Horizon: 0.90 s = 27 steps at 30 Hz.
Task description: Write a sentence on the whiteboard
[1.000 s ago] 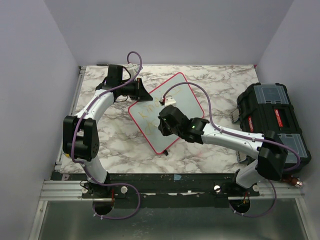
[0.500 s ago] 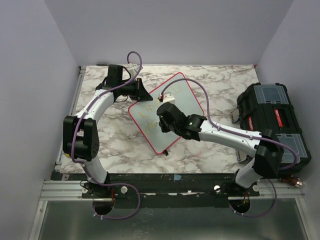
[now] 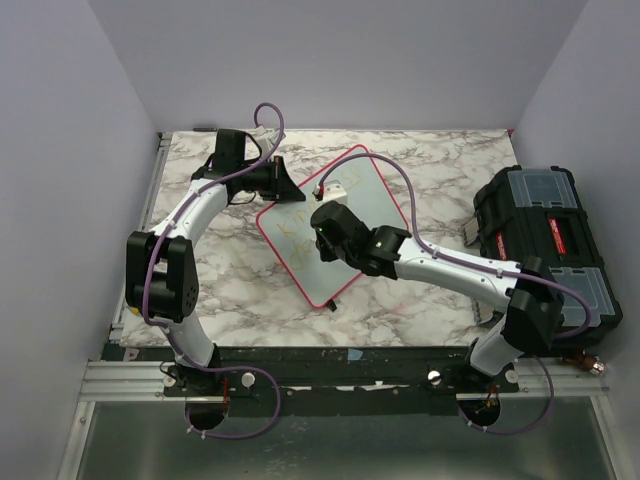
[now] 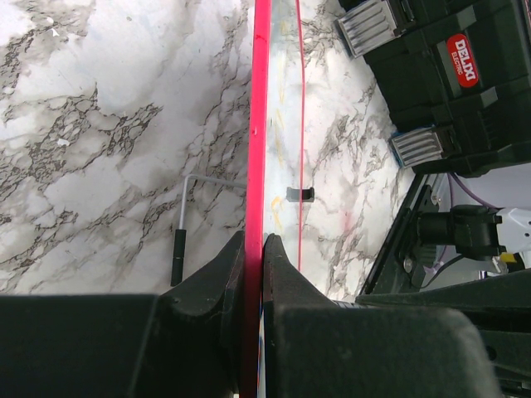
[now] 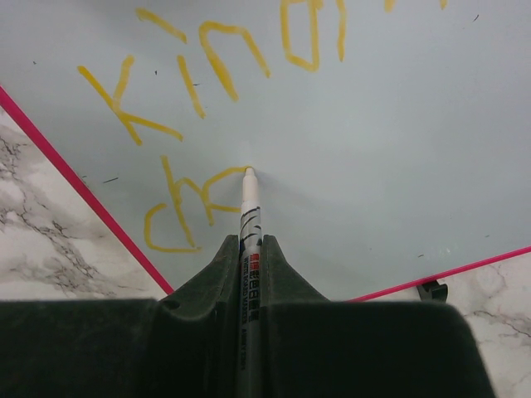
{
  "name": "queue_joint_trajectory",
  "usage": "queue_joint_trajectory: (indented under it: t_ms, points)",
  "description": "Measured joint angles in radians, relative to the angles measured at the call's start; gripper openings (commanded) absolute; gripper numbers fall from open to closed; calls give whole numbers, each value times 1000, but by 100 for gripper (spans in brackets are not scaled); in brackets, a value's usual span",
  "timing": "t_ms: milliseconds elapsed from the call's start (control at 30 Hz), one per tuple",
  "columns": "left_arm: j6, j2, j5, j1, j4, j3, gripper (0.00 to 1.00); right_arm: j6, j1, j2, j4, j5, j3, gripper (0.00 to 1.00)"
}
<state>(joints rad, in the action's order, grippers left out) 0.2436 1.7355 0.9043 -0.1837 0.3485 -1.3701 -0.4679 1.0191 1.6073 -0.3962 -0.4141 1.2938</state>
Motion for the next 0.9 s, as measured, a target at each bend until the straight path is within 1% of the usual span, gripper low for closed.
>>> queue_joint_trajectory:
  t_ms: [533,900]
  points:
    - [0,0,-2,0,0,0,0,-15,0,-33,58,14,-70,1]
    - [0,0,-2,0,0,0,0,-29,0,-56,62,18,-109,1]
